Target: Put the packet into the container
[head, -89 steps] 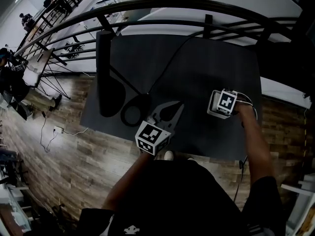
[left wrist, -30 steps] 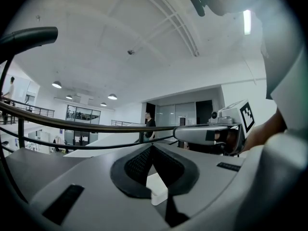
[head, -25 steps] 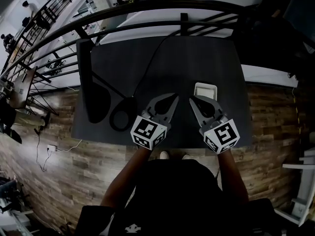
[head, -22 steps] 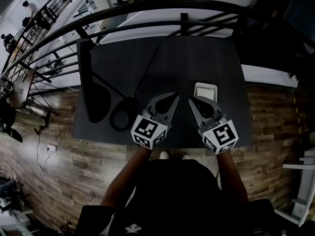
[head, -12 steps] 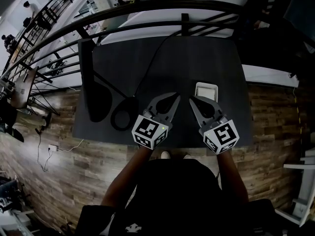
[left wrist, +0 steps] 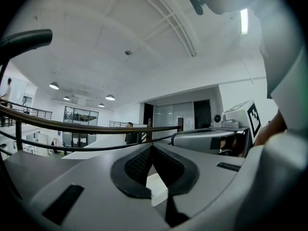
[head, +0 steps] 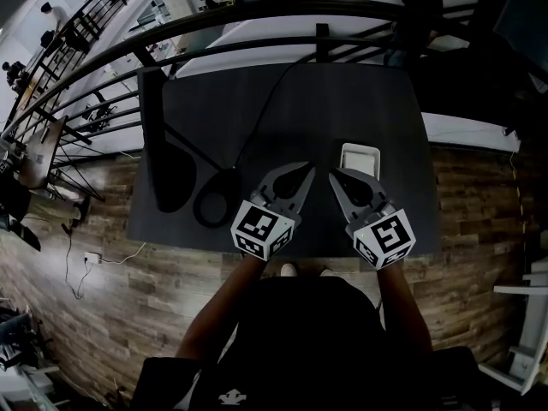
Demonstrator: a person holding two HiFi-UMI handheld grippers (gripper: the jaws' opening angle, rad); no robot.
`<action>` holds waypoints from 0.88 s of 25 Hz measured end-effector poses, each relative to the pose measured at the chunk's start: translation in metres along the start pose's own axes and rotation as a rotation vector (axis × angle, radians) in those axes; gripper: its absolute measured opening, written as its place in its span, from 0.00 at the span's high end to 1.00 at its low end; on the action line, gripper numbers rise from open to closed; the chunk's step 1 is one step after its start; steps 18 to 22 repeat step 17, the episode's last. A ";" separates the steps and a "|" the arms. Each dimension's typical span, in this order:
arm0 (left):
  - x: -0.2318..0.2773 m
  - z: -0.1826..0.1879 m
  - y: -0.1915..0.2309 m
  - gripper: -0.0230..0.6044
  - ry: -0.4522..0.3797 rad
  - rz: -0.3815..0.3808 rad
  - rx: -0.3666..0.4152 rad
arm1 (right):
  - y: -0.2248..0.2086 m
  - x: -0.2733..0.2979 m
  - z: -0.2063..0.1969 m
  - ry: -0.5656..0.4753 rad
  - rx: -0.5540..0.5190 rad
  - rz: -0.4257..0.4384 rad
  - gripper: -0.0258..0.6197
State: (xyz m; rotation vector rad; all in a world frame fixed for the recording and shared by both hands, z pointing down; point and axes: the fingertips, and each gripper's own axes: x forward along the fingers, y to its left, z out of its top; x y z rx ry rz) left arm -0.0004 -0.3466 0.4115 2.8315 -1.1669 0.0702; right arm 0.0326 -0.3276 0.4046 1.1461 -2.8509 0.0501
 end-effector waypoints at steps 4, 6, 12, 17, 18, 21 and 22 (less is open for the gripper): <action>-0.002 0.000 0.001 0.95 0.005 0.004 -0.010 | 0.002 0.001 0.001 0.001 0.000 0.005 0.95; -0.002 -0.001 0.001 0.95 0.005 0.005 -0.012 | 0.002 0.000 0.001 0.001 0.004 0.004 0.95; -0.003 0.000 -0.001 0.95 0.001 0.003 -0.017 | 0.005 -0.001 0.004 -0.009 0.001 0.013 0.95; -0.005 0.001 0.001 0.95 0.003 -0.001 -0.025 | 0.007 0.001 0.005 -0.009 0.009 0.001 0.95; -0.005 0.001 0.001 0.95 0.003 -0.001 -0.025 | 0.007 0.001 0.005 -0.009 0.009 0.001 0.95; -0.005 0.001 0.001 0.95 0.003 -0.001 -0.025 | 0.007 0.001 0.005 -0.009 0.009 0.001 0.95; -0.005 0.001 0.001 0.95 0.003 -0.001 -0.025 | 0.007 0.001 0.005 -0.009 0.009 0.001 0.95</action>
